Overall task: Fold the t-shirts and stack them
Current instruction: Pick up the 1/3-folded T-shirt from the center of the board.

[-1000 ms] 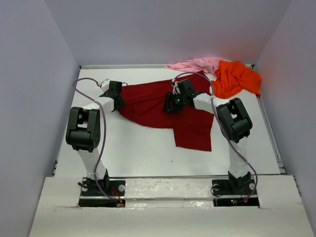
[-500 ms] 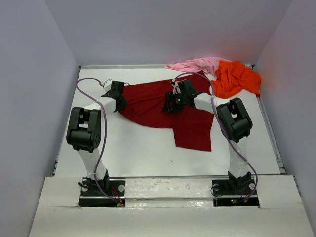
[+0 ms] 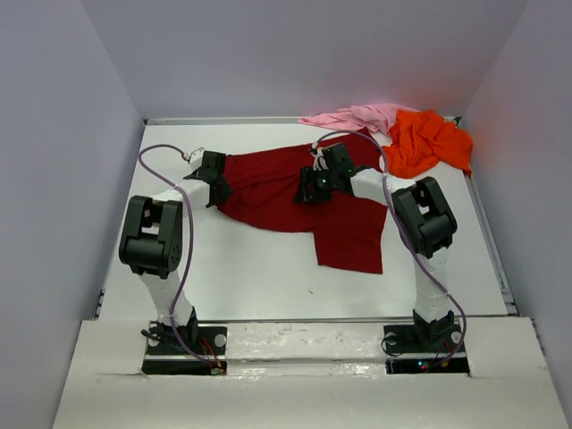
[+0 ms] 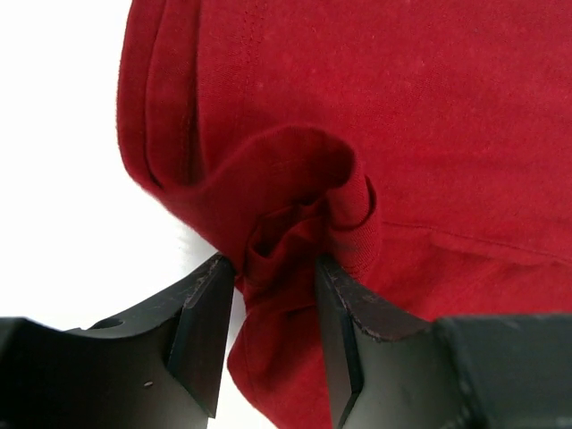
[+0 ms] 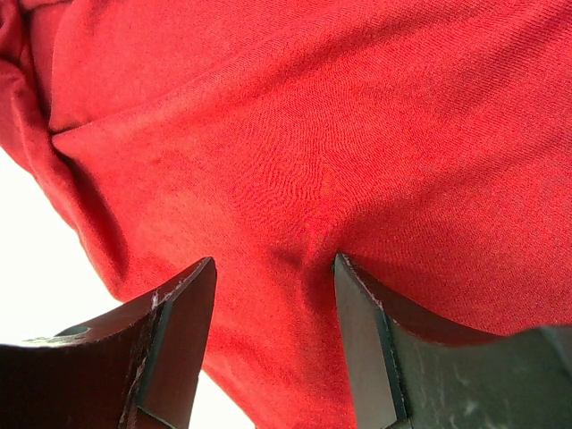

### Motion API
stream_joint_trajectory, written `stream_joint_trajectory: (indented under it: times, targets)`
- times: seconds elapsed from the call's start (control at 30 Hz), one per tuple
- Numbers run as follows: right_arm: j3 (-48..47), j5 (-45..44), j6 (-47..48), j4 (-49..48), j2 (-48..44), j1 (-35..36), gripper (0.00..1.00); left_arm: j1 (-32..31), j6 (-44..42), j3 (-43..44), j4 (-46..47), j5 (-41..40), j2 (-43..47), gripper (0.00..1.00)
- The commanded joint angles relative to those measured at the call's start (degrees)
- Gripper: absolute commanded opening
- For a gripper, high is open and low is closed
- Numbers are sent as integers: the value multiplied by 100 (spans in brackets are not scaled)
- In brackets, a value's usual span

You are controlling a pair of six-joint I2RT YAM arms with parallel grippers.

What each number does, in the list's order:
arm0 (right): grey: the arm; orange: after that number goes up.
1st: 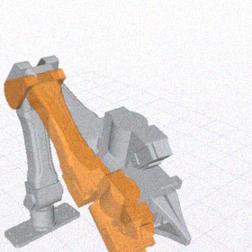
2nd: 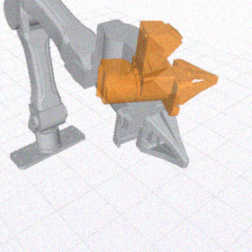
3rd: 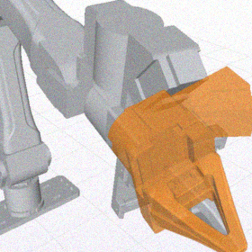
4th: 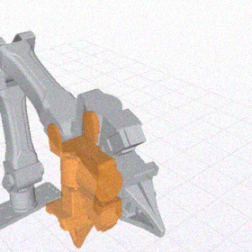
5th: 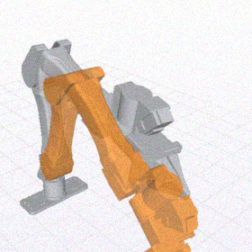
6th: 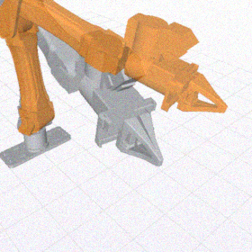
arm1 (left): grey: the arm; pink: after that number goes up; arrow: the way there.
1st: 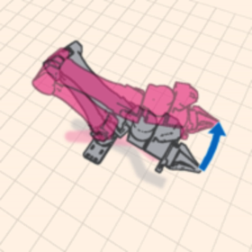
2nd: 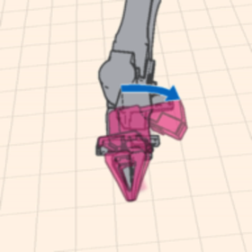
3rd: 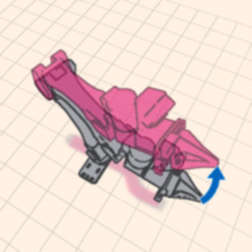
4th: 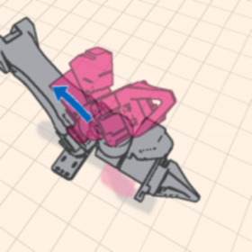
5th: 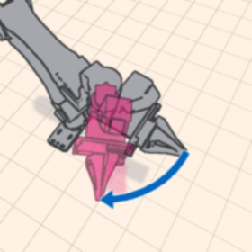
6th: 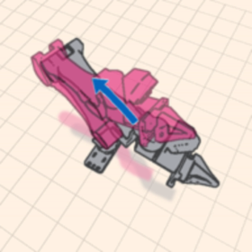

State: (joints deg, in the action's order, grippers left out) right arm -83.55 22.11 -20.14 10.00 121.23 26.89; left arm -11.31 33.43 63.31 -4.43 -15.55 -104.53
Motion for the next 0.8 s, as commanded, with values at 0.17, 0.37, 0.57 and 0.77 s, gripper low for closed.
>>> stream_joint_trajectory:
  times: [0.17, 0.37, 0.57, 0.77]
  targets:
    - [-48, -49, 28, 169, 270, -18, 61, -47, -144, -108, -181, -159, 618, 50]
    - [-48, -40, 10, 169, 287, -18, 61, -47, -179, -82, -190, -194, 583, 50]
    - [-12, -66, 28, 178, 270, -70, 61, -47, -91, -64, -182, -369, 407, 50]
    - [14, -66, 36, 178, 243, -70, 61, -38, -30, -20, -129, -572, 337, 50]
